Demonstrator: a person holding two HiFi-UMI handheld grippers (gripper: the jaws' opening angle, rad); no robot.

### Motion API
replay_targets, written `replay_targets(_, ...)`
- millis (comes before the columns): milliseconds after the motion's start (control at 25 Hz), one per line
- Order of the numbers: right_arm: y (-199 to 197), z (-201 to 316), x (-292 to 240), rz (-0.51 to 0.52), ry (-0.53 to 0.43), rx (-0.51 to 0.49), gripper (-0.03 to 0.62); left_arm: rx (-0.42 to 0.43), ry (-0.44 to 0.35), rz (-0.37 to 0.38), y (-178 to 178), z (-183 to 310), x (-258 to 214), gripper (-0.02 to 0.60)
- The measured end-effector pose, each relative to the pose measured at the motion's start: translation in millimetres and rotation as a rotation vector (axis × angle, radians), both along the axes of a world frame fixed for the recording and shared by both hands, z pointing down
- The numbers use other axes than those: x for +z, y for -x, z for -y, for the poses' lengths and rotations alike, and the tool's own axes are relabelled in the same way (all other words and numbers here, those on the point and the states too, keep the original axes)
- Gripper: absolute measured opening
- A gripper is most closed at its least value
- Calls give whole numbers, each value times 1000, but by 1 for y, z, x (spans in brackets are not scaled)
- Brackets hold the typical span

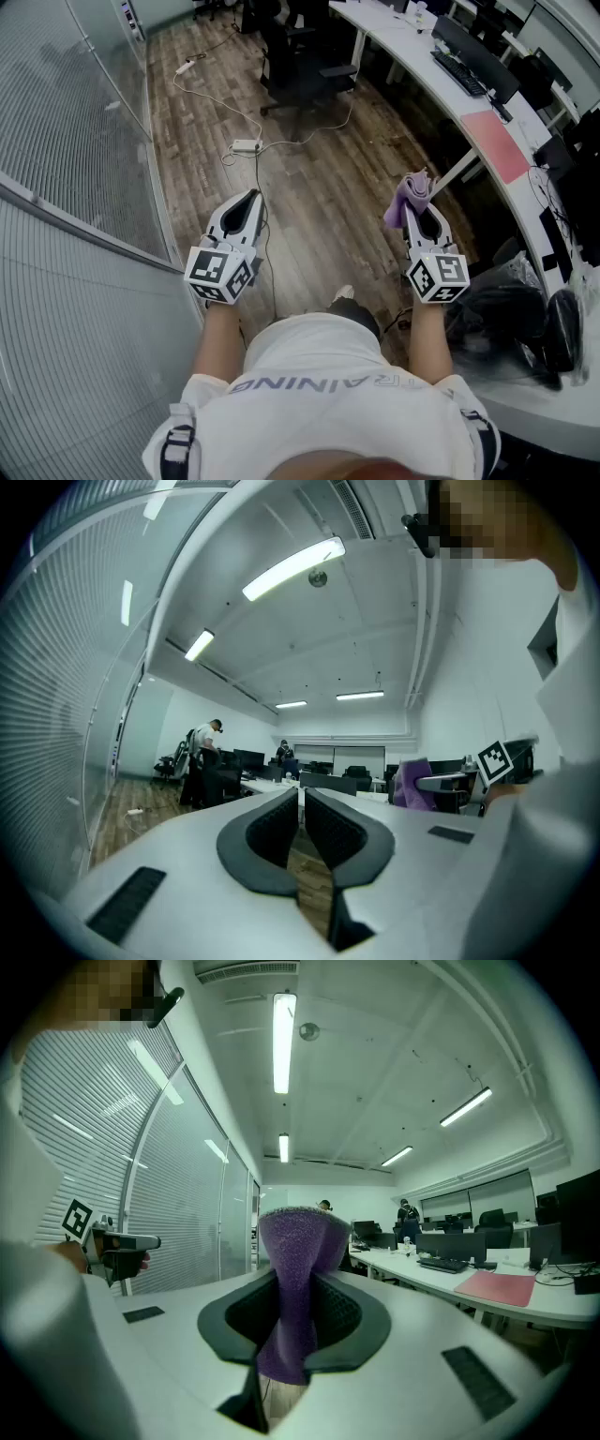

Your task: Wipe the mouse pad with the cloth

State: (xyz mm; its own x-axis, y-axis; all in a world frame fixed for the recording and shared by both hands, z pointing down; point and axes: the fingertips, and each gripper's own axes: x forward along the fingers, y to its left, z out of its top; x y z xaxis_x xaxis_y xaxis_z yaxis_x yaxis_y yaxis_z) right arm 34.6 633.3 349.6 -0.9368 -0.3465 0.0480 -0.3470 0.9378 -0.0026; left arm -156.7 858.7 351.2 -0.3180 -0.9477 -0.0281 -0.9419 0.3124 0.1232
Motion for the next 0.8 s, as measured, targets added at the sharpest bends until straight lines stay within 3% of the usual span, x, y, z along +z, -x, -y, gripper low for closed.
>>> replay_targets(800, -22, -8, 2, 16, 32, 44, 97, 36, 0, -28, -16, 0, 4, 43)
